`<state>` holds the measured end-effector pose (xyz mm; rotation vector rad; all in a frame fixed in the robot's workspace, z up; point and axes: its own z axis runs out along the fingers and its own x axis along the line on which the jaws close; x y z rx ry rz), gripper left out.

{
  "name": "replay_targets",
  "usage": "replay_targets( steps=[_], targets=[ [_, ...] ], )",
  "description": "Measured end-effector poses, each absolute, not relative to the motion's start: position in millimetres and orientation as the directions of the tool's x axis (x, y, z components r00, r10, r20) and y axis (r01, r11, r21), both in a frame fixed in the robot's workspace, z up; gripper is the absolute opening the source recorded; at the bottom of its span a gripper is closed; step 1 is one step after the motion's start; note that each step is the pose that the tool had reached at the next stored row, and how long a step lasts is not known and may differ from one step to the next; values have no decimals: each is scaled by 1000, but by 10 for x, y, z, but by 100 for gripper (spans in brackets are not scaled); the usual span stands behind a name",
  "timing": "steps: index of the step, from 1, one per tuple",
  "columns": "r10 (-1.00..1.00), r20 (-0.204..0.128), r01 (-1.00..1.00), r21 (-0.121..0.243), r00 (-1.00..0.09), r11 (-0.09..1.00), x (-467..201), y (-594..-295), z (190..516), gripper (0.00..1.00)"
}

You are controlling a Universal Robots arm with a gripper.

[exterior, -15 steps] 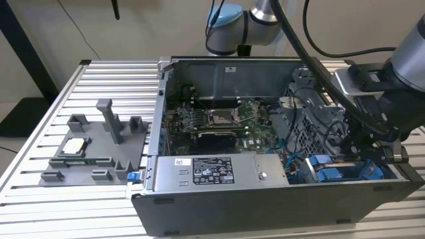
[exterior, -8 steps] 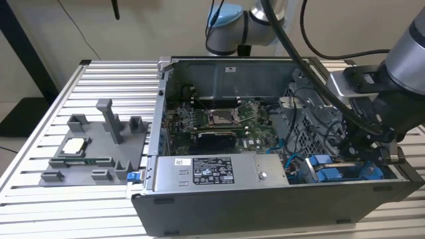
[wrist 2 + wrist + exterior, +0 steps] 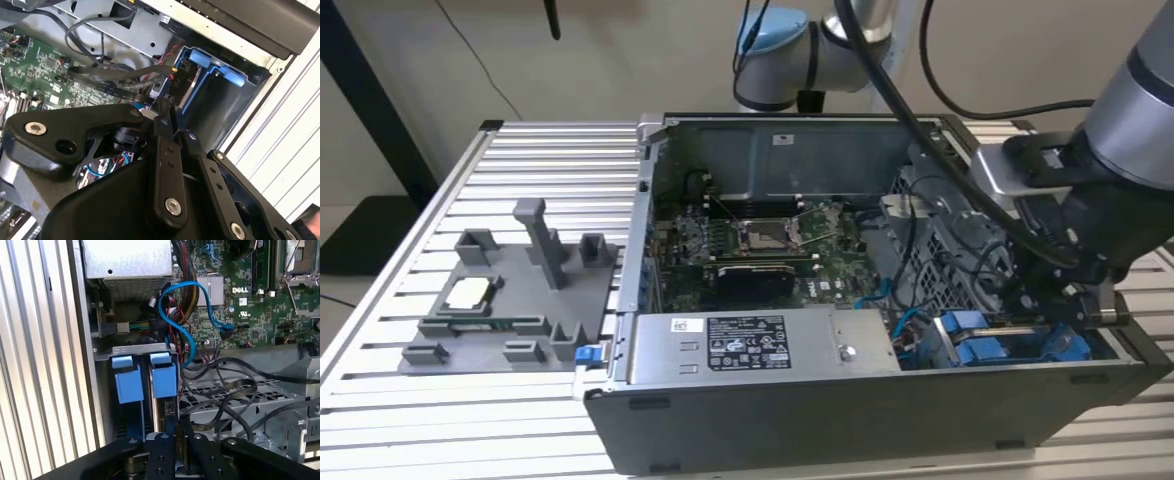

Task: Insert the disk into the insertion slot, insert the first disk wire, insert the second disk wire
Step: 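Insert the second disk wire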

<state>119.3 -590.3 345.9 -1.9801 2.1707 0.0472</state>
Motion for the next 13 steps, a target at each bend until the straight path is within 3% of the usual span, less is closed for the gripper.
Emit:
replay_targets(
  steps=[13],
  targets=[
    [-986,-148,-987,-128,-77,97,1191,-5886,3406,16]
  ],
)
